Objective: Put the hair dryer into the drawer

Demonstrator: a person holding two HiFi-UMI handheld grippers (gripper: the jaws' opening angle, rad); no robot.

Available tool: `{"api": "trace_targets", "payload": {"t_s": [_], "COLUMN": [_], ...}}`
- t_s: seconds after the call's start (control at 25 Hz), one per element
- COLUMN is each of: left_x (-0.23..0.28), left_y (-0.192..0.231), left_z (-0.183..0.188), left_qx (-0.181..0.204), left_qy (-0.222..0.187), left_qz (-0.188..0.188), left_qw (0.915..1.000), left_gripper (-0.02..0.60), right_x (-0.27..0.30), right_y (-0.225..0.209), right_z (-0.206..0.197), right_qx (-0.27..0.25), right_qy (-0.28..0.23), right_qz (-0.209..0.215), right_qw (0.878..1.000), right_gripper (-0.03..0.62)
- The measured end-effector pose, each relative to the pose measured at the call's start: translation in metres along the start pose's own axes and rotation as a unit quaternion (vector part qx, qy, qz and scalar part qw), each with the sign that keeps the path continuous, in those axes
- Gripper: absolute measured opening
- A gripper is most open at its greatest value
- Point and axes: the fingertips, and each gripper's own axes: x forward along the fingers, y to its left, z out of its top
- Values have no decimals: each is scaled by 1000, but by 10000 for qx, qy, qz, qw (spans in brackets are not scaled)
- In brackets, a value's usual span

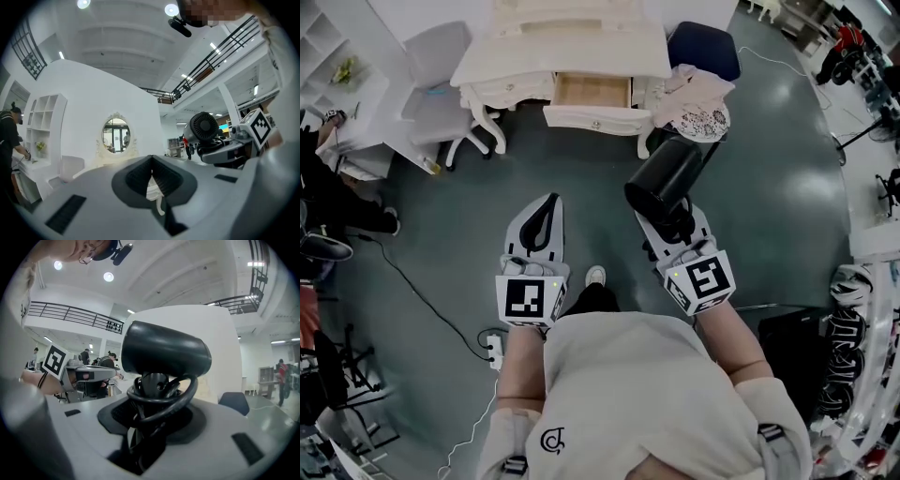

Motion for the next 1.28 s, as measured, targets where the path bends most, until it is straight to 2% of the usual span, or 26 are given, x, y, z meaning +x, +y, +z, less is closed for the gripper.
{"api": "trace_targets", "payload": {"t_s": [0.2,0.36,0.6,0.84,0.96,1.12,1.28], "left_x": [62,101,153,218,257,315,368], "left_y": [72,109,144,158,170,190,203], "left_z": [-1,-5,-24,-26,-34,-40,-41], "left_qx": [40,43,-115,35,-23,-78,-94], "left_qy": [-35,56,248,209,239,289,152], "left_qz": [-82,-210,-117,-62,62,301,442], "left_qw": [10000,9998,9996,9998,9997,9991,9989], "left_gripper": [14,14,14,12,14,14,14], "right_x": [84,139,204,263,296,347,394], "right_y": [-21,-39,-72,-117,-146,-183,-214], "right_z": [2,-1,-12,-22,-29,-47,-63], "right_qx": [87,287,360,361,417,380,196], "right_qy": [42,175,388,442,536,878,1136], "right_qz": [-151,-214,-121,110,321,804,1349], "right_qw": [9998,9992,9985,9983,9972,9922,9841], "right_gripper": [176,176,176,175,175,175,175]}}
